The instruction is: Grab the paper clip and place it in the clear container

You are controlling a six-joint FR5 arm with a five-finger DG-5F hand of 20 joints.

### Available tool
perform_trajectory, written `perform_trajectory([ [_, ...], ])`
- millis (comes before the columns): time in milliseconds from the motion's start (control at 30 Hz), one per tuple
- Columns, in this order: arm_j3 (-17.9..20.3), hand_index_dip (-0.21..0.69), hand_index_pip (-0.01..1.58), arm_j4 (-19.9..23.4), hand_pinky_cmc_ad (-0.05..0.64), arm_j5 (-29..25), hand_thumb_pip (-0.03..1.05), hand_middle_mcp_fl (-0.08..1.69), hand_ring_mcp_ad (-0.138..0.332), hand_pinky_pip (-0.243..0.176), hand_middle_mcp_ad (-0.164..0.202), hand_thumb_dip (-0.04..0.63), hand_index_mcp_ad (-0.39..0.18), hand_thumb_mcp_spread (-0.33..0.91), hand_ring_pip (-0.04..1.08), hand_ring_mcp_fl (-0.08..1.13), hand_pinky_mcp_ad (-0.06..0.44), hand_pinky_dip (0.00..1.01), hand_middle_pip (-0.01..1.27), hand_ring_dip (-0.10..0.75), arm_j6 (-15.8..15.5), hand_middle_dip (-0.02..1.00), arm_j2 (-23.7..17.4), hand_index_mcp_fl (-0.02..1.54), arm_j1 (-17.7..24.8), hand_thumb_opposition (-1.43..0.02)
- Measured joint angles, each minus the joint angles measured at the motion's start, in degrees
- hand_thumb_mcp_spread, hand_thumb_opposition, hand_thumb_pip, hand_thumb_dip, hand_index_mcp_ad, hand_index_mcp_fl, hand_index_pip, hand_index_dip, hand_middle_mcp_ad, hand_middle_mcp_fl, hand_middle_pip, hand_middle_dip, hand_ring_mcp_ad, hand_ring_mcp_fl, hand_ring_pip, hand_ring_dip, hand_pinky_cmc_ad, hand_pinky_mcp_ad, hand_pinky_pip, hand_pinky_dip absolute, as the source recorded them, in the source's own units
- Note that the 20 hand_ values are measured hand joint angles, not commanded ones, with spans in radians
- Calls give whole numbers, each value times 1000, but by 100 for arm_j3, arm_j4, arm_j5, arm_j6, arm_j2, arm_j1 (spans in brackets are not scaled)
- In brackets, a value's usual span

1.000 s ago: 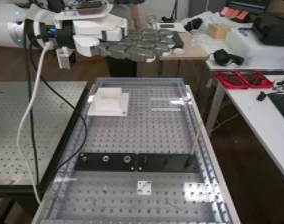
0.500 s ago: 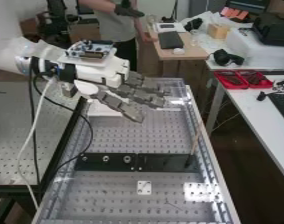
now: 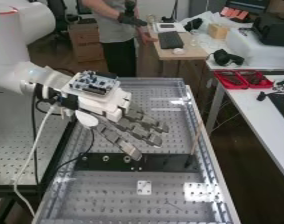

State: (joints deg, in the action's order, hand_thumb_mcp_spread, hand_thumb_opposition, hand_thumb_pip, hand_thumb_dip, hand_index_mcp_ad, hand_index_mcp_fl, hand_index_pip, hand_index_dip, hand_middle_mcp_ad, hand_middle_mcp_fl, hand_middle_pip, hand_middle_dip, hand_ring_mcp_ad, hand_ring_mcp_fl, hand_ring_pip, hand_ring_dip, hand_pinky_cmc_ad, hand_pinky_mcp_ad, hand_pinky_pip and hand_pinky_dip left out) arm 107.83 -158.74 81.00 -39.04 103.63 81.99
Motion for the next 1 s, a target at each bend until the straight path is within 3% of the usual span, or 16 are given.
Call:
perform_trajectory([
  [433,-571,31,1154,163,347,1229,625,3,110,-61,-14,248,-141,375,70,2,265,260,124,66,-414,140,723,304,-734,-817],
  [667,-889,51,1251,289,347,1891,625,3,113,-61,-14,251,-159,391,73,2,265,223,126,75,-511,141,1093,260,-1080,-819],
  [1000,-1186,77,1375,499,344,2436,616,3,113,-44,-14,253,-161,417,89,-2,265,195,122,75,-553,143,1492,202,-1373,-822],
])
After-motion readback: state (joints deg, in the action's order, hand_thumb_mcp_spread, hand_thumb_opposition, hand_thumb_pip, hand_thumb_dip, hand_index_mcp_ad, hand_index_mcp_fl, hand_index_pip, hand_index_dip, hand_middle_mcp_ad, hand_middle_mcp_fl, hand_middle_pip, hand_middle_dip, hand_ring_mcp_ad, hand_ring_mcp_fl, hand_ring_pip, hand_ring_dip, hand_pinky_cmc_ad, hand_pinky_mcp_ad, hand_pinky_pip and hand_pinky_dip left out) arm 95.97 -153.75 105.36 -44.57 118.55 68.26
